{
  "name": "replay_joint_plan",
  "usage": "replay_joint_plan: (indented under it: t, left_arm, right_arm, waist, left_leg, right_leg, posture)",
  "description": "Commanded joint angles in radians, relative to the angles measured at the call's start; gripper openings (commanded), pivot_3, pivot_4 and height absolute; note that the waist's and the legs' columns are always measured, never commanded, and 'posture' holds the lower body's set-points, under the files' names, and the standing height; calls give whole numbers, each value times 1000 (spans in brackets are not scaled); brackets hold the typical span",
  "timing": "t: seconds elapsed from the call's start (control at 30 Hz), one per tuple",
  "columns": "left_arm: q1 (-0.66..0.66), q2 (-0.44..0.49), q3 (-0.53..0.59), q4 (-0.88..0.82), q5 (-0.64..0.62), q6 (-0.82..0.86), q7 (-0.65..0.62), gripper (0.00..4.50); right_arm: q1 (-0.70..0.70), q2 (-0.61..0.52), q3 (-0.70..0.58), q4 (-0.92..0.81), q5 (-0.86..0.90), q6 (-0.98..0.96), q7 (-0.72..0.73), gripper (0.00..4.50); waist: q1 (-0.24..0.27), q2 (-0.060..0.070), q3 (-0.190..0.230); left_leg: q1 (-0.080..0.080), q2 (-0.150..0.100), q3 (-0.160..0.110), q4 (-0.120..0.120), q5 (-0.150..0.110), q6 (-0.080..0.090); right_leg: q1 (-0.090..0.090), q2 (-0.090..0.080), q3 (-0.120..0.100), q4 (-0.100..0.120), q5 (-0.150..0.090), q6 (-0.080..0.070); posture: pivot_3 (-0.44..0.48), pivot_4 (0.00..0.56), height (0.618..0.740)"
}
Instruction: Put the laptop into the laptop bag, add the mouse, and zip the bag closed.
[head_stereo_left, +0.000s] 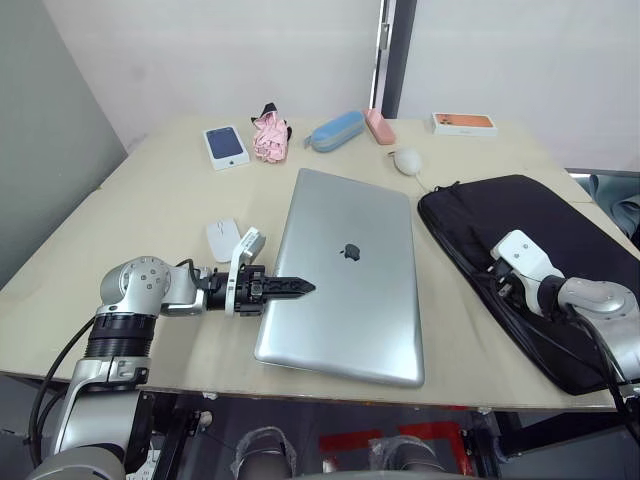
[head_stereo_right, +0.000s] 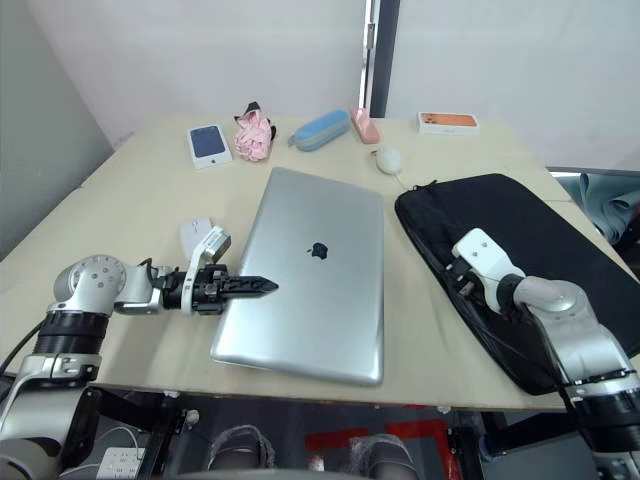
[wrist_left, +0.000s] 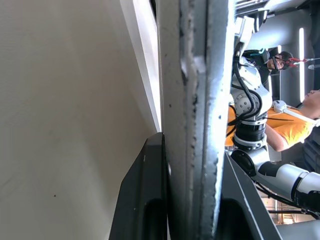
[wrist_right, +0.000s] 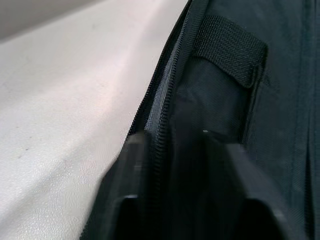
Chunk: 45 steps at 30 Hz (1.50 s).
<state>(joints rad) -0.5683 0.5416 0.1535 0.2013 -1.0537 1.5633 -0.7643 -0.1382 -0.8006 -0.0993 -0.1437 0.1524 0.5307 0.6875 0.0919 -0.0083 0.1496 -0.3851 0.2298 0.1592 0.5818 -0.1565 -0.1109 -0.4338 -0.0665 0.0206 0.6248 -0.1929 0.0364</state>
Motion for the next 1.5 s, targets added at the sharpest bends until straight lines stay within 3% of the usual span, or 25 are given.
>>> replay_joint_plan:
  t: [0.03,0.07,0.5,0.77,1.0,1.5]
  left_arm:
    - [-50,-3,42,-53,-47,-8,-48,302]
    - [-50,-3,41,-53,-47,-8,-48,302]
    - [-64,-13,51,-30,-49,14,-38,302]
    - [-178,-63,78,198,-121,51,65,302]
    - [-232,-102,72,281,-134,51,160,302]
    - [-312,-219,84,397,-159,51,240,302]
  right_arm:
    - [6,7,-15,4,13,19,3,273]
    - [7,5,-16,4,15,22,4,36]
    - [-26,21,-126,-52,176,213,1,36]
    - [-146,67,-234,-91,339,452,-72,36]
    - [-180,92,-221,-124,361,506,-132,36]
    - [-206,138,-200,-210,374,544,-224,36]
  waist:
    - [0,0,0]
    - [0,0,0]
    - [3,0,0]
    - [2,0,0]
    - [9,0,0]
    - [10,0,0]
  left_leg:
    - [0,0,0,0,0,0]
    - [0,0,0,0,0,0]
    - [0,0,0,1,0,0]
    - [0,-1,0,2,0,0]
    - [-2,-1,-1,1,2,-4]
    - [-2,-1,-2,0,3,-6]
  right_leg:
    - [0,0,0,0,0,0]
    - [0,0,0,0,0,0]
    - [0,0,0,1,0,0]
    - [0,0,0,2,0,0]
    - [-1,2,-1,0,0,0]
    - [0,2,-1,0,1,1]
  posture:
    - [0,150,740]
    - [0,150,740]
    - [0,150,740]
    - [0,150,740]
    - [0,150,740]
    - [0,150,740]
